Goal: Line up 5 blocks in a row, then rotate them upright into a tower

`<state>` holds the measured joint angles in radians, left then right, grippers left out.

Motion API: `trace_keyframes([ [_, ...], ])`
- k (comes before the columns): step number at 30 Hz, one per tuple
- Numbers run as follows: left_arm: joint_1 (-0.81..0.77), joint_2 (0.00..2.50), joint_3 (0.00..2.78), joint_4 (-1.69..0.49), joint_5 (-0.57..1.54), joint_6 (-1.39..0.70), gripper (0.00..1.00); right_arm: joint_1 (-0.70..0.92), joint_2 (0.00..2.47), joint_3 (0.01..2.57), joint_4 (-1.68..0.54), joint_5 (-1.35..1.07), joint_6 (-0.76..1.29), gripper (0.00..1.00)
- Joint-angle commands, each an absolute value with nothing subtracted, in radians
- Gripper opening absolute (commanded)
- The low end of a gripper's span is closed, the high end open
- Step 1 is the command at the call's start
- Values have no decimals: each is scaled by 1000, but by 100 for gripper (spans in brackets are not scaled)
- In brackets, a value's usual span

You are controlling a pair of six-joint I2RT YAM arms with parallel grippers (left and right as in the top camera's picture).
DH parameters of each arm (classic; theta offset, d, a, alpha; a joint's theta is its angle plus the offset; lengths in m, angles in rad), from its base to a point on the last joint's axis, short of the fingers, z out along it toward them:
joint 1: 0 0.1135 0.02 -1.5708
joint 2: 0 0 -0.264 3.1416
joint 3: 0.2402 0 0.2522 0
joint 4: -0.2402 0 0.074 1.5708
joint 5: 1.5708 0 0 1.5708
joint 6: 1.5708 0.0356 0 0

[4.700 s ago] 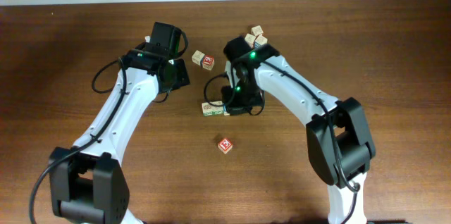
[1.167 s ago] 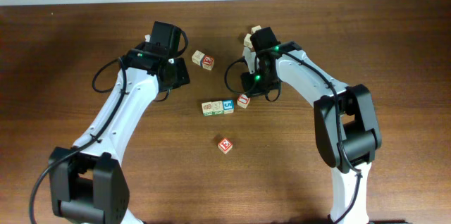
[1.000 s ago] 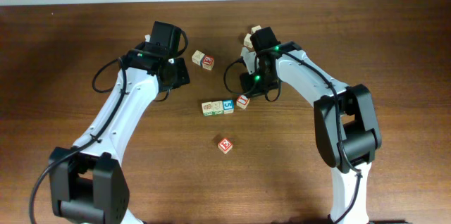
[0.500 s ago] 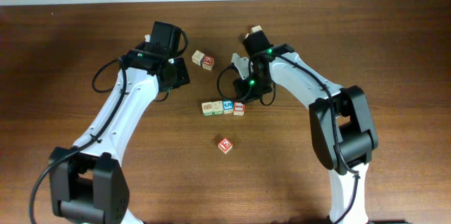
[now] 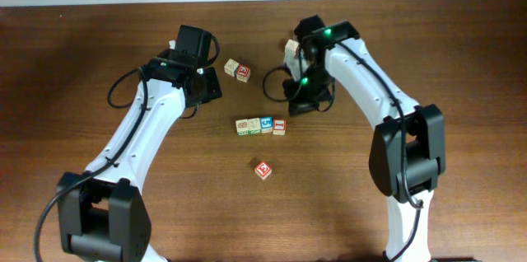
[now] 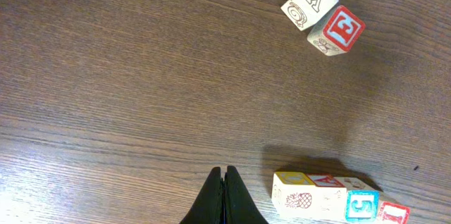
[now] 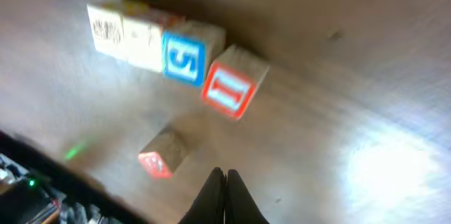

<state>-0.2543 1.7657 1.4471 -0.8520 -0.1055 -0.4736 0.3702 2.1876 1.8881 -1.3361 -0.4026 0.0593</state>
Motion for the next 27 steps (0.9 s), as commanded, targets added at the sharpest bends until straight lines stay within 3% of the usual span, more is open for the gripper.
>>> trace_keyframes([
  [1,-253,1752,1440,-853,-114,-484,5,432,2185,1820,-1328,-415,114,4],
  [11,-253,1752,1440,-864,-128,-477,6,511,2185,1758,-1248,-175,253,4],
  [27,-253,1752,1440,-868,-128,-477,6,510,2185,1662,-1135,-213,241,4],
])
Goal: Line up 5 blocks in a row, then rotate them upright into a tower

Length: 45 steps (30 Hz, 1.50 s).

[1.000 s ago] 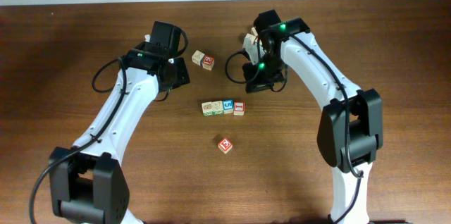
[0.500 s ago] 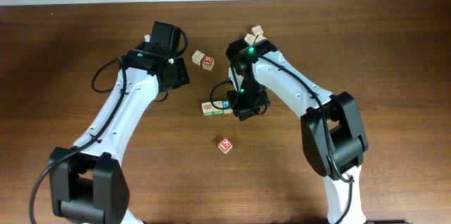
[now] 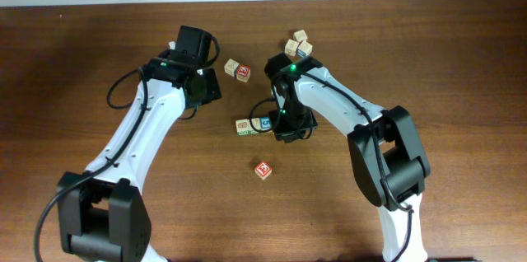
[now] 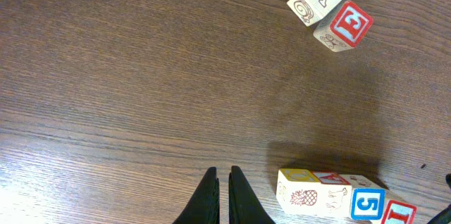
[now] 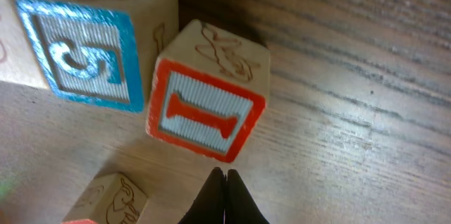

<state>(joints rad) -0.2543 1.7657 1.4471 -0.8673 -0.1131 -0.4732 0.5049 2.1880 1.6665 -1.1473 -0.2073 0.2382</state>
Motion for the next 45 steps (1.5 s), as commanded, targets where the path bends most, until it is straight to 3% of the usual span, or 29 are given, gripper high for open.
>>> trace_keyframes([
  [1,-253,1752,1440,-868,-128,-477,6,510,2185,1662,-1127,-212,241,4],
  [22,-253,1752,1440,-868,-128,-477,6,509,2185,1663,-1045,-221,226,8],
  [31,-252,1752,1440,-867,-152,-478,2,512,2157,1850,-1292,-384,142,5],
  [36,-178,1752,1440,-857,-146,-478,6,544,2156,1831,-1305,-415,142,20],
  [39,-108,1752,1440,-861,-73,-478,15,595,2156,1781,-1279,-405,137,38],
  [45,-29,1752,1440,-873,-39,-477,15,689,2156,1737,-1267,-233,215,50],
])
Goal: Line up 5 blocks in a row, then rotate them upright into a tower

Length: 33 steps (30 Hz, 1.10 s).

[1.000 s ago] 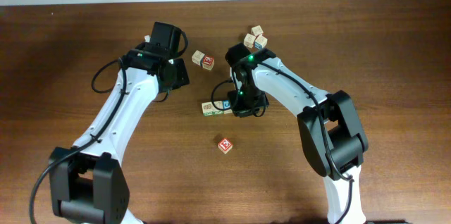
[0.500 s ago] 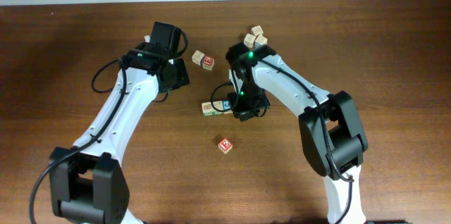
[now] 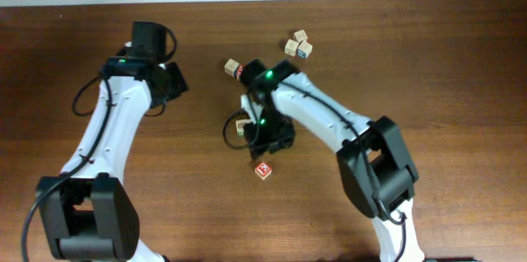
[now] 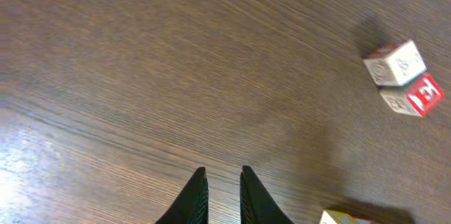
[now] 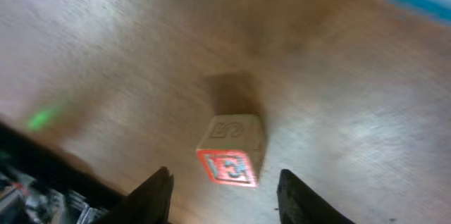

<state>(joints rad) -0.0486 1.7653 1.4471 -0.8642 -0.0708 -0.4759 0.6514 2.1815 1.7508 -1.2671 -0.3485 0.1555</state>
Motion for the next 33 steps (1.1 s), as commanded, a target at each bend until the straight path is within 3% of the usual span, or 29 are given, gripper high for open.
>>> trace_keyframes([
  [1,-28,1752,1440,-876,-40,-477,15,695,2156,1735,-1267,-210,236,51],
  [4,-28,1752,1440,-884,-40,-478,14,702,2156,1729,-1259,-178,268,54],
  [7,-30,1752,1440,-884,-40,-478,14,704,2156,1697,-1229,-181,241,63],
  [15,-30,1752,1440,-891,-40,-478,13,723,2158,1662,-1222,-234,135,63],
  [26,-33,1752,1440,-896,-40,-478,11,734,2163,1658,-1216,-232,127,40],
  [33,-33,1752,1440,-901,-40,-478,10,732,2163,1658,-1234,-201,82,35],
])
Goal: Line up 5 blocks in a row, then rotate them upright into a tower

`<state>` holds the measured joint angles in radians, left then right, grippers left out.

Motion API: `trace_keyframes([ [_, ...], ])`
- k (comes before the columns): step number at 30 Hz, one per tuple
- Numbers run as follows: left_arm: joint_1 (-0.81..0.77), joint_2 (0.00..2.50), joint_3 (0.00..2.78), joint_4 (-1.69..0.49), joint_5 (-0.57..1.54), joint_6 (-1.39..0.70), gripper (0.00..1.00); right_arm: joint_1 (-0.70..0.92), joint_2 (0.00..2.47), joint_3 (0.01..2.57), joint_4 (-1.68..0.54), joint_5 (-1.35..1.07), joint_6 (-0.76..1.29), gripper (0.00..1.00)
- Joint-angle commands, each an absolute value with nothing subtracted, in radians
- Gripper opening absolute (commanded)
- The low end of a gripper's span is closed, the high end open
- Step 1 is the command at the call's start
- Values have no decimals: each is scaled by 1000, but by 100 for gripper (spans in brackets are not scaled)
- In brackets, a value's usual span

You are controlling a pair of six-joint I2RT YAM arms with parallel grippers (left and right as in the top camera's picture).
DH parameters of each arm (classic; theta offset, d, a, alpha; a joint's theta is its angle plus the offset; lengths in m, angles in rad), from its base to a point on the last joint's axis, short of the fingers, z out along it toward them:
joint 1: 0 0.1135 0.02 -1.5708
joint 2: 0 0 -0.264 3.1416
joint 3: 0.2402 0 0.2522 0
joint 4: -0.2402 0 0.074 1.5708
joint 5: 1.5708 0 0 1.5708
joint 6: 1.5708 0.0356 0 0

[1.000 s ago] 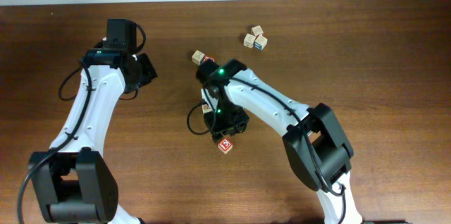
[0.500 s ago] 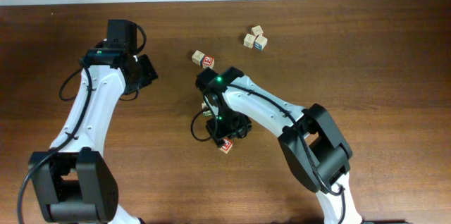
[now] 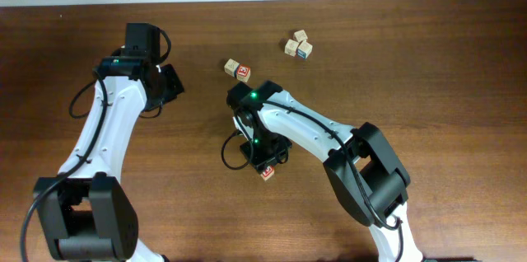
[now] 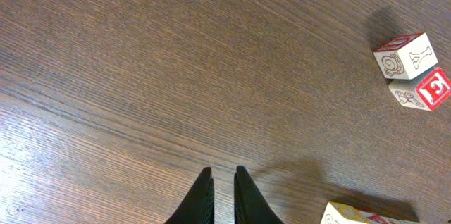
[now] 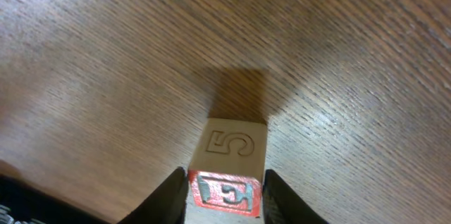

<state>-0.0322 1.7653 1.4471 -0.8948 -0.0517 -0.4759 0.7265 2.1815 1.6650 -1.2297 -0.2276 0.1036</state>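
A wooden block (image 5: 231, 143) with a red-framed top face and an engraved 5 on its side sits on the brown table between my right gripper's fingers (image 5: 224, 173). Both fingers press its sides, so the gripper is shut on it. Overhead, the block (image 3: 268, 174) peeks out below the right gripper (image 3: 262, 160). My left gripper (image 4: 220, 172) hovers over bare wood at the far left (image 3: 171, 81), slightly open and holding nothing. A Y block (image 4: 402, 56) and a red E block (image 4: 431, 89) lie side by side to its right.
A corner of a yellow-topped block (image 4: 349, 215) shows at the lower right of the left wrist view; overhead my right arm covers that spot. A small cluster of blocks (image 3: 298, 44) lies at the back. The Y and E pair (image 3: 237, 68) sits just behind my right arm.
My right gripper was open above the red-faced block; now it is lower and shut on the block's sides. My left gripper has barely shifted and its gap has narrowed a little.
First my right gripper was shut near the back cluster, my left shut near the Y and E pair. Then the right hung shut over the I block in the row. Later it stood open over the lone red block, the left gone leftward; now the right grips that block.
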Motion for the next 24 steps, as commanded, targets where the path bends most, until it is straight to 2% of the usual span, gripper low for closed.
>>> trace_keyframes([
  [1,-33,1752,1440,-902,-41,-478,9,729,2163,1659,-1234,-186,83,35],
  [13,-33,1752,1440,-901,-41,-478,10,539,2162,1659,-1256,-171,86,35],
  [18,-33,1752,1440,-897,-41,-478,11,445,2163,1659,-1167,-171,86,35],
  [24,-33,1752,1440,-898,-41,-478,10,424,2163,1659,-1064,-171,91,35],
])
